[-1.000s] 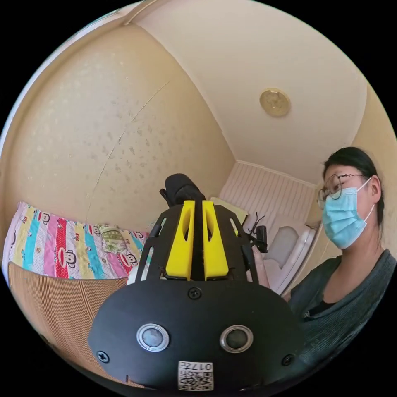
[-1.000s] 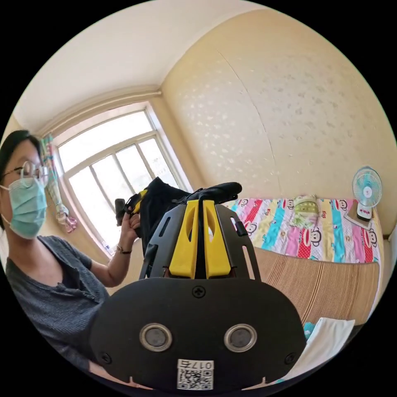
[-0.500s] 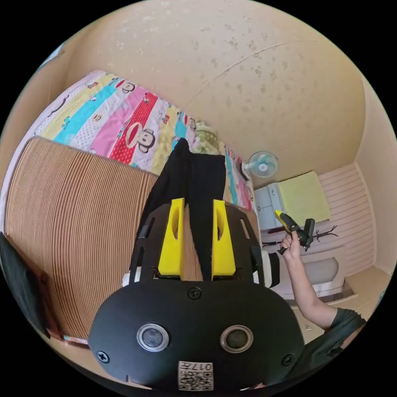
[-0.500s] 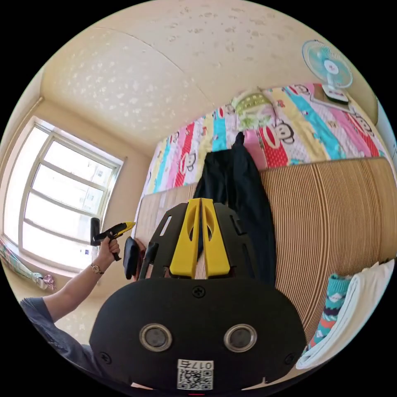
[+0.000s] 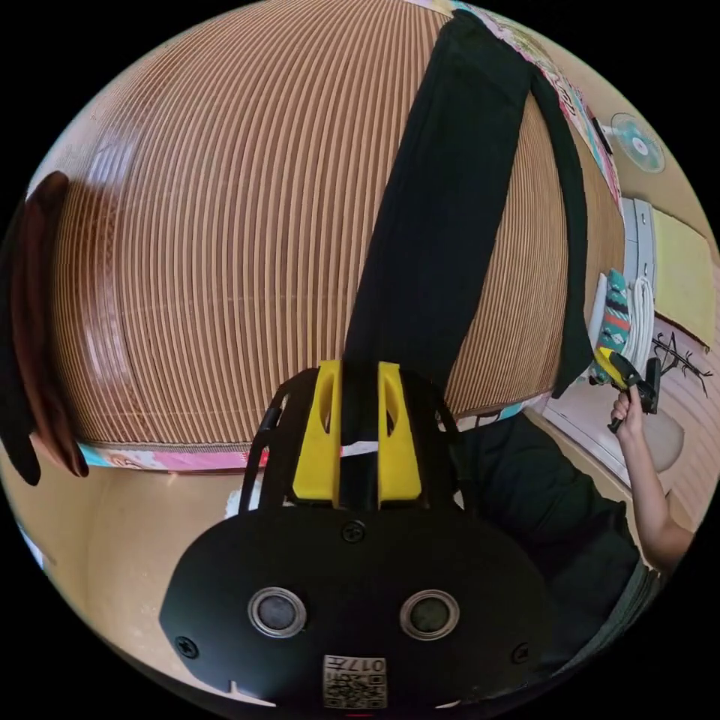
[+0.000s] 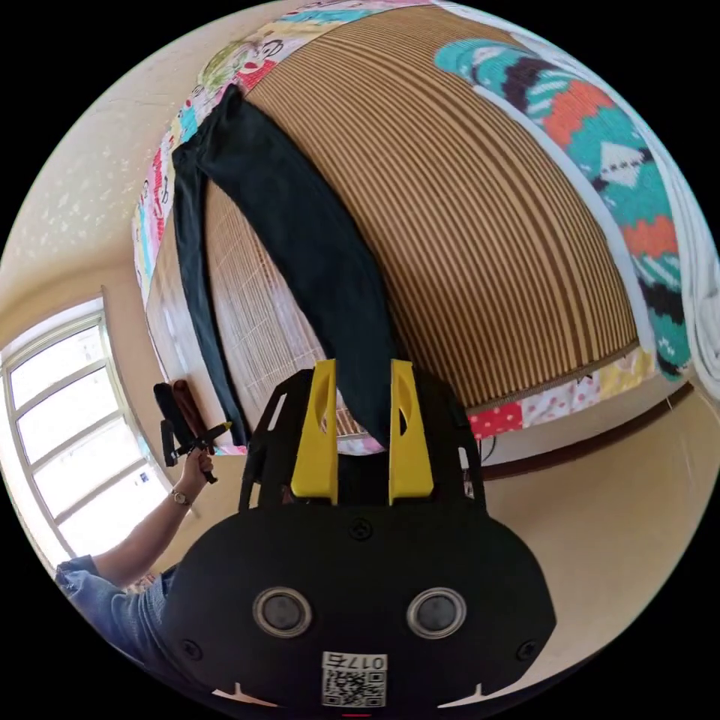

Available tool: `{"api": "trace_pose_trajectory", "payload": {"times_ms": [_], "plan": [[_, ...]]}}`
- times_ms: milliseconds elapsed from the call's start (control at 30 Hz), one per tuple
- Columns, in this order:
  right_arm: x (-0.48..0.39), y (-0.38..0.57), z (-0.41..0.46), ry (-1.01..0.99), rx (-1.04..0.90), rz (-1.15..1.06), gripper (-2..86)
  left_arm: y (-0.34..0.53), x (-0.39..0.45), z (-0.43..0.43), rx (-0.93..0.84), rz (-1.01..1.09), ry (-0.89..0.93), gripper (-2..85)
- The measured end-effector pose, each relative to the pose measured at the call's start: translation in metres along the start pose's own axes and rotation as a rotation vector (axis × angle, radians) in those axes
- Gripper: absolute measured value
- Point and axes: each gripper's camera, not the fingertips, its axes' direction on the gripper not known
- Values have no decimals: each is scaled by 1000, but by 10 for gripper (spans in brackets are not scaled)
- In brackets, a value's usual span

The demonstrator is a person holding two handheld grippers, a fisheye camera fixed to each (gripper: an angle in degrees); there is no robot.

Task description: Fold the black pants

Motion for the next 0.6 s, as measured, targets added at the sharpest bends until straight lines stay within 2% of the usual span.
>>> {"api": "trace_pose_trajectory", "payload": {"times_ms": [67, 100, 200, 233, 333, 400, 533, 600], "plan": [[23, -5, -18, 39, 1, 33, 133, 0, -11, 1, -73, -1, 85, 13], [28, -7, -21, 44, -1, 37, 139, 2, -16, 2, -102, 31, 200, 6], [48, -18, -32, 25, -42, 18, 158, 11, -24, -4, -92, 126, 471, -4], [55, -22, -31, -15, -78, 8, 162, 12, -26, -5, -91, 123, 496, -4], [66, -27, -25, -95, -161, 13, 137, 14, -42, -11, -86, 43, 499, -5], [69, -23, -34, -47, -130, 40, 108, 13, -52, -11, -136, 4, 434, 0], [75, -6, -43, -132, -161, 34, 53, 8, -67, -22, -154, -31, 421, 20], [78, 6, -57, -201, -84, 98, 40, 8, -78, -32, -188, -5, 373, 47]]}}
